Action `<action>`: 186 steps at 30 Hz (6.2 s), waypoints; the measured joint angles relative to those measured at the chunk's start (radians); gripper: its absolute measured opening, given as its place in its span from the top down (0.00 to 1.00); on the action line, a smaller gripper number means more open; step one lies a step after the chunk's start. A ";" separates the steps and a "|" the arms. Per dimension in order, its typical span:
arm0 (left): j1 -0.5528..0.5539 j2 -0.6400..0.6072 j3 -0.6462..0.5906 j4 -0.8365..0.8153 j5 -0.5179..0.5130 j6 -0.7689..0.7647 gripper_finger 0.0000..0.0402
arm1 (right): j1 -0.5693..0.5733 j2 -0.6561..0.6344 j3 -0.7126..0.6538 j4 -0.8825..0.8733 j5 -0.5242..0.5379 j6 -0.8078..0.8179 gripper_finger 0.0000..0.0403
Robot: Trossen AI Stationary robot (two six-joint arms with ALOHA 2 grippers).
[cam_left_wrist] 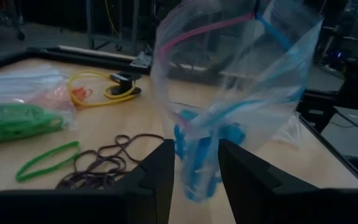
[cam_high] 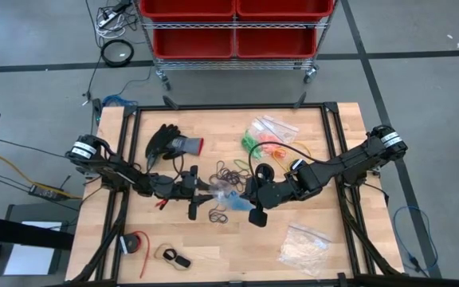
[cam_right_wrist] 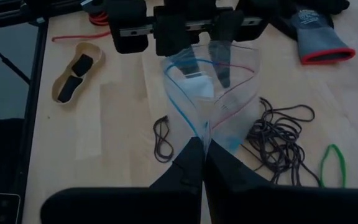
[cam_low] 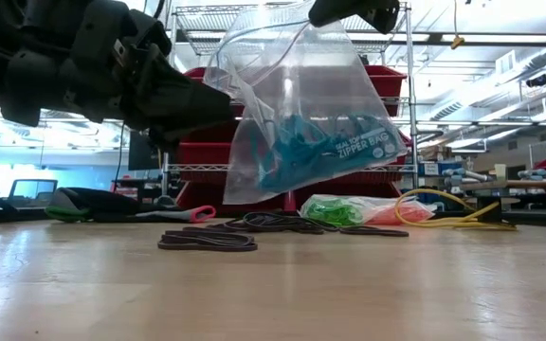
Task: Sort rubber bands
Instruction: Close the transparent zip bag
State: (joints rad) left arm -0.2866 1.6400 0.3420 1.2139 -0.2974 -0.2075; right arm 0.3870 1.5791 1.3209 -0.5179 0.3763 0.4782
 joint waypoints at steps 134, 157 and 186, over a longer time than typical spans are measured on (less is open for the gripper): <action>-0.028 -0.413 0.088 -0.584 0.081 0.200 1.00 | 0.036 0.168 0.000 -0.163 0.095 0.071 0.62; -0.029 -0.413 0.088 -0.604 0.056 0.200 1.00 | 0.016 0.188 -0.001 -0.169 0.039 0.051 0.98; -0.036 -0.622 0.303 -0.991 0.039 0.255 0.53 | -0.029 0.179 0.093 -0.180 -0.040 -0.027 1.00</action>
State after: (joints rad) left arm -0.3226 1.0176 0.6451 0.2234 -0.2581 0.0479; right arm 0.3577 1.7576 1.4140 -0.6975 0.3363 0.4515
